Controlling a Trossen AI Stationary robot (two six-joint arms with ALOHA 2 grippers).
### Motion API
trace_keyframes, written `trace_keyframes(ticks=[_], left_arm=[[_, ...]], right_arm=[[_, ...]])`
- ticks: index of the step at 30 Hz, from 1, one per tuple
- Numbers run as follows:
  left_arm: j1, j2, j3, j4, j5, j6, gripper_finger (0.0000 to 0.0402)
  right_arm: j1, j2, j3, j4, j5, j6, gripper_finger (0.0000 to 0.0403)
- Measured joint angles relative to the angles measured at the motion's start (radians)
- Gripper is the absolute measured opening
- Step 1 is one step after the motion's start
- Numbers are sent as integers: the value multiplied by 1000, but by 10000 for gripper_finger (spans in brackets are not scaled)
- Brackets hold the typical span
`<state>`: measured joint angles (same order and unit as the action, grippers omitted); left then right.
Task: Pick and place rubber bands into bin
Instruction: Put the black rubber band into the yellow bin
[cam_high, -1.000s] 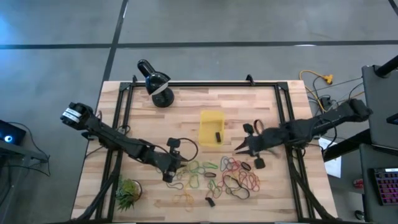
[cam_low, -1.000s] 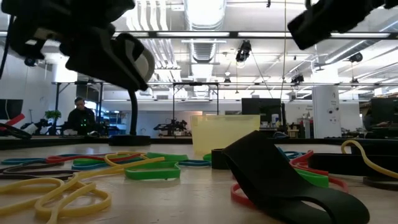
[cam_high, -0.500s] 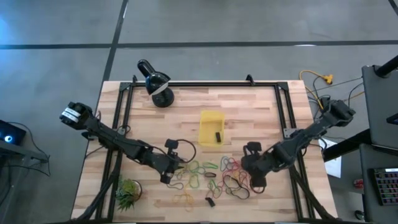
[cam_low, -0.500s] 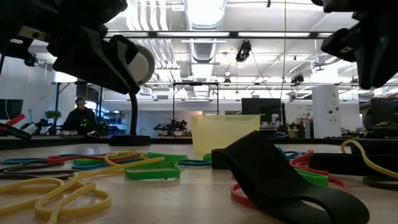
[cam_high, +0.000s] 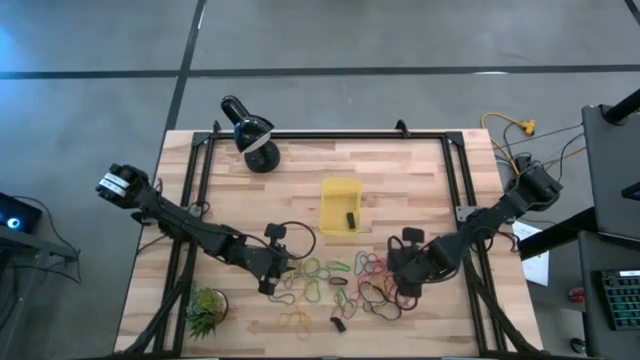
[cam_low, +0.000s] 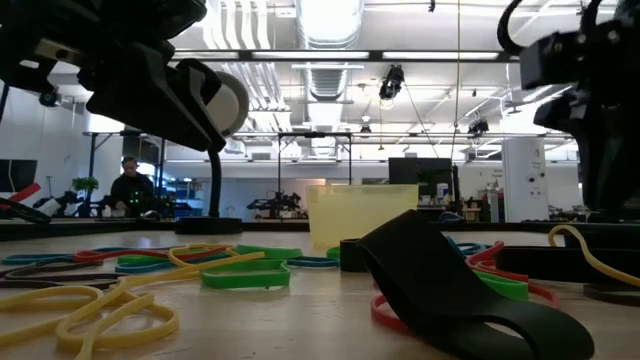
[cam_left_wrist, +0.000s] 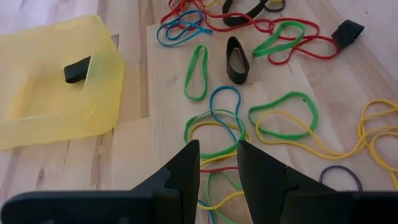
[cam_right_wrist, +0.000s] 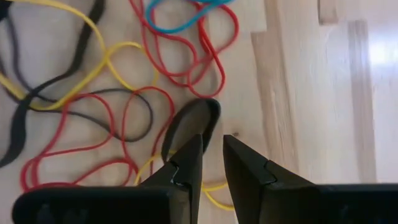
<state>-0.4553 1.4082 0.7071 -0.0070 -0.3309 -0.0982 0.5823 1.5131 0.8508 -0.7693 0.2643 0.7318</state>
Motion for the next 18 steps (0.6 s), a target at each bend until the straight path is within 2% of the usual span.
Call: trace_keyframes(ticks=[10,18], left_arm=[[0,0,1,0,-2,0,92],[0,0,1,1,-3,0,92]], right_arm=[[-1,1,-51,96,-1,39,59],[-9,1,-69,103,-3,61,59]])
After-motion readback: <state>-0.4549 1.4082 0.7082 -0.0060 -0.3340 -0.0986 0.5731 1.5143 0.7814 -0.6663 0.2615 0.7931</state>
